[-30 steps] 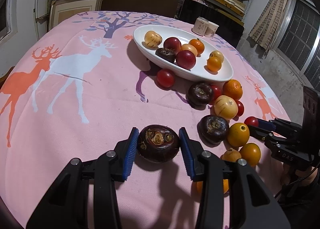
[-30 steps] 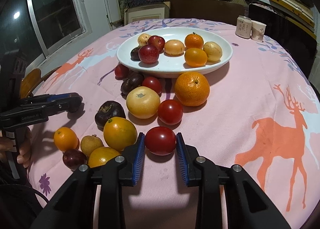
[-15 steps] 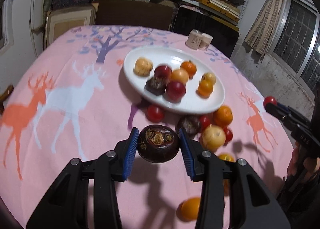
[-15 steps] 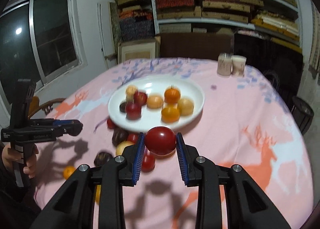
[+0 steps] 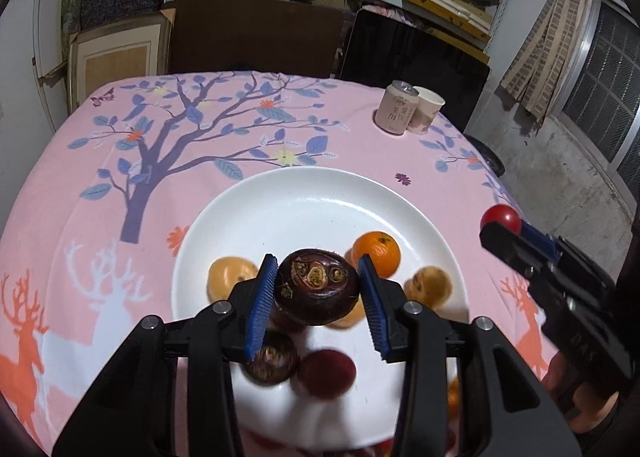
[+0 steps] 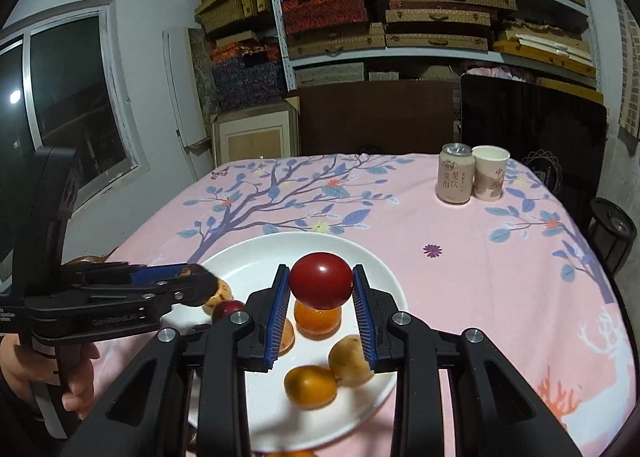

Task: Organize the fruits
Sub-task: 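Carry the mangosteen and tomato onto the white plate and release both, then grasp a red tomato with the left tool while the right tool grasps an orange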

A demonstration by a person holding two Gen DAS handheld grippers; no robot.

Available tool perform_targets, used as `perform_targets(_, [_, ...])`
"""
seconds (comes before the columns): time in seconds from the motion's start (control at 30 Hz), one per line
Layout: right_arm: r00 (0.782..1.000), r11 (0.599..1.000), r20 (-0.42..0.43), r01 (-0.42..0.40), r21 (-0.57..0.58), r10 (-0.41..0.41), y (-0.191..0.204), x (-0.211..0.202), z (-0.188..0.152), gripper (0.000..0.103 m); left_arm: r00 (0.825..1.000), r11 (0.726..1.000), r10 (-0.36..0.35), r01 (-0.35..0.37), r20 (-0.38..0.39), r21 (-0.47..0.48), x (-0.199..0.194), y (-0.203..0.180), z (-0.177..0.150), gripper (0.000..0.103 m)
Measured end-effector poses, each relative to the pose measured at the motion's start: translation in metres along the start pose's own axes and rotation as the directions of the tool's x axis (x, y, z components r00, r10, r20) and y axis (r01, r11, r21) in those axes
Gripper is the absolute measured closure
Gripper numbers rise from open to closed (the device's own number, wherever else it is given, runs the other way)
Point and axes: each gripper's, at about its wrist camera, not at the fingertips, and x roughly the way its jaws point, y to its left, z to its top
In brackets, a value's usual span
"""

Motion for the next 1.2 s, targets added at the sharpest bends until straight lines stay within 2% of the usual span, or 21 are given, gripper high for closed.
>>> perform_targets(0.17, [0.999,1.000,-0.037,0.000,-0.003,0.000,-0.006,0.025,-0.008,0.071,0.998,1.000,0.019,-0.020,-0.055,-0.010,0.039,0.005,0.009,0.062])
perform_targets(0.33, [0.998,1.000,-0.062,-0.009,-0.013,0.008,-0.008,0.041,-0.014,0.071,0.997,0.999,0.038,-0.039,-0.064,-0.014,0.057,0.007,0.011,0.061])
perform_targets(0.37, [0.997,1.000,-0.073,-0.026,-0.018,0.025,-0.007,0.043,-0.015,0.069,0.998,0.999,0.039,-0.040,-0.057,-0.022,0.056,0.008,0.011,0.051])
perform_targets(0.4, [0.996,0.999,-0.080,-0.030,-0.019,0.028,-0.007,0.044,-0.017,0.053,0.998,0.999,0.035,-0.037,-0.048,-0.033,0.055,0.009,0.012,0.044])
perform_targets(0.43, [0.997,1.000,-0.068,-0.024,-0.017,0.023,-0.007,0.041,-0.018,0.043,0.999,0.998,0.038,-0.039,-0.031,-0.042,0.051,0.010,0.012,0.035])
perform_targets(0.57, [0.999,1.000,-0.037,0.002,-0.009,-0.002,-0.009,0.023,-0.020,0.043,0.999,0.998,0.032,-0.031,0.011,-0.046,0.027,0.013,0.006,0.033])
perform_targets(0.7, [0.999,1.000,-0.037,-0.024,0.008,0.025,-0.011,-0.007,-0.025,0.043,1.000,1.000,-0.001,0.001,0.030,-0.009,-0.014,0.018,-0.024,0.032])
perform_targets(0.8, [0.998,0.999,-0.047,-0.040,0.002,0.040,-0.008,-0.027,-0.033,0.043,1.000,0.997,0.013,-0.015,0.028,0.078,-0.040,0.021,-0.061,0.028])
perform_targets(0.87, [0.997,0.999,-0.055,-0.046,-0.006,0.045,-0.004,-0.039,-0.044,0.043,0.998,0.987,0.054,-0.056,0.015,0.154,-0.049,0.022,-0.089,0.025])
perform_targets(1.0, [0.997,0.999,-0.065,-0.039,-0.006,0.039,0.000,-0.051,-0.063,0.043,0.989,0.950,0.148,-0.141,-0.005,0.277,-0.046,0.022,-0.130,0.025])
perform_targets(1.03, [0.997,0.999,-0.063,-0.038,-0.003,0.038,0.000,-0.053,-0.067,0.043,0.986,0.944,0.166,-0.157,-0.004,0.291,-0.043,0.023,-0.134,0.030])
perform_targets(1.1, [0.997,1.000,-0.068,-0.026,0.003,0.026,-0.001,-0.056,-0.073,0.043,0.986,0.943,0.168,-0.155,-0.017,0.294,-0.034,0.024,-0.134,0.038])
perform_targets(1.2, [0.997,1.000,-0.070,-0.011,0.016,0.012,-0.004,-0.060,-0.077,0.043,0.992,0.953,0.124,-0.109,-0.035,0.281,-0.023,0.024,-0.130,0.039])
